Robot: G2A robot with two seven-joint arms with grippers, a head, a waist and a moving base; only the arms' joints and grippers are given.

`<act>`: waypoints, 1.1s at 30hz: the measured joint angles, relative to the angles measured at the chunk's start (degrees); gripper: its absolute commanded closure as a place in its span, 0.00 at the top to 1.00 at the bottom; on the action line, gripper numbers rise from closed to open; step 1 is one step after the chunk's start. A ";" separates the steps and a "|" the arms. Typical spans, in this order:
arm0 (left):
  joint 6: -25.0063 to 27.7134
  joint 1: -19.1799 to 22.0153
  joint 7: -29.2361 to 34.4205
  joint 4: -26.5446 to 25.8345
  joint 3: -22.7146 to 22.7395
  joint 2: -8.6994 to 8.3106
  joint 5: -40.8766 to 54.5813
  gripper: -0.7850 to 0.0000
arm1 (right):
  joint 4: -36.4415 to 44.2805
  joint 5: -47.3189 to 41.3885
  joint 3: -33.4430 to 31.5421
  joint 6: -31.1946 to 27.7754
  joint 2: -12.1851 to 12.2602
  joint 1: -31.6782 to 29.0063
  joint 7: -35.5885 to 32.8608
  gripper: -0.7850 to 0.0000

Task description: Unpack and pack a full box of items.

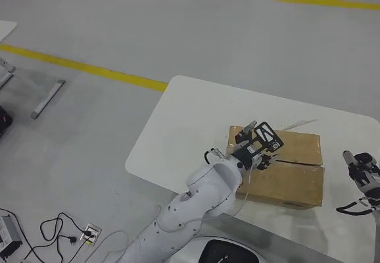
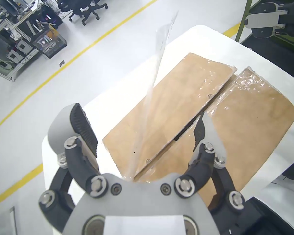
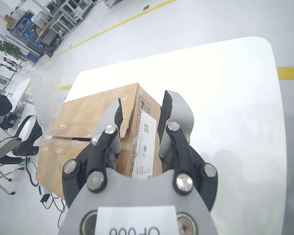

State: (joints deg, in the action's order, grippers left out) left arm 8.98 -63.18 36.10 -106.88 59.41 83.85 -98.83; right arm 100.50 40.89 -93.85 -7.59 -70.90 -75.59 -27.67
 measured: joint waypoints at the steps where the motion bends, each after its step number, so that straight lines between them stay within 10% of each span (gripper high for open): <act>1: -0.02 0.00 -0.02 0.00 -0.01 0.00 -0.15 1.00 | -0.07 0.07 0.11 0.11 0.03 0.12 0.00 0.48; 16: -3.53 1.83 -1.60 5.74 0.15 0.82 5.97 1.00 | 0.48 0.83 1.54 2.74 0.33 0.27 0.25 0.47; 17: -3.79 2.46 -1.38 6.77 0.11 0.94 6.51 0.92 | 0.57 0.87 1.63 2.85 0.34 0.20 0.31 0.47; 18: -4.02 3.09 -1.01 7.79 0.09 1.06 7.07 0.39 | 0.65 0.88 1.71 2.98 0.35 0.12 0.38 0.47; 21: -4.75 4.97 0.17 10.69 0.07 1.47 9.42 0.00 | 0.92 0.87 1.89 3.50 0.39 -0.13 0.45 0.47; 33: -2.48 6.86 -0.10 13.45 -2.50 2.16 11.00 0.00 | 2.36 0.94 2.30 5.31 0.58 -0.88 0.84 0.44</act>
State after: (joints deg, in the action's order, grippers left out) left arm 6.50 -56.32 36.00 -93.44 56.92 86.01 -87.83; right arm 102.85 41.83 -91.54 -2.27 -70.33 -76.47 -26.83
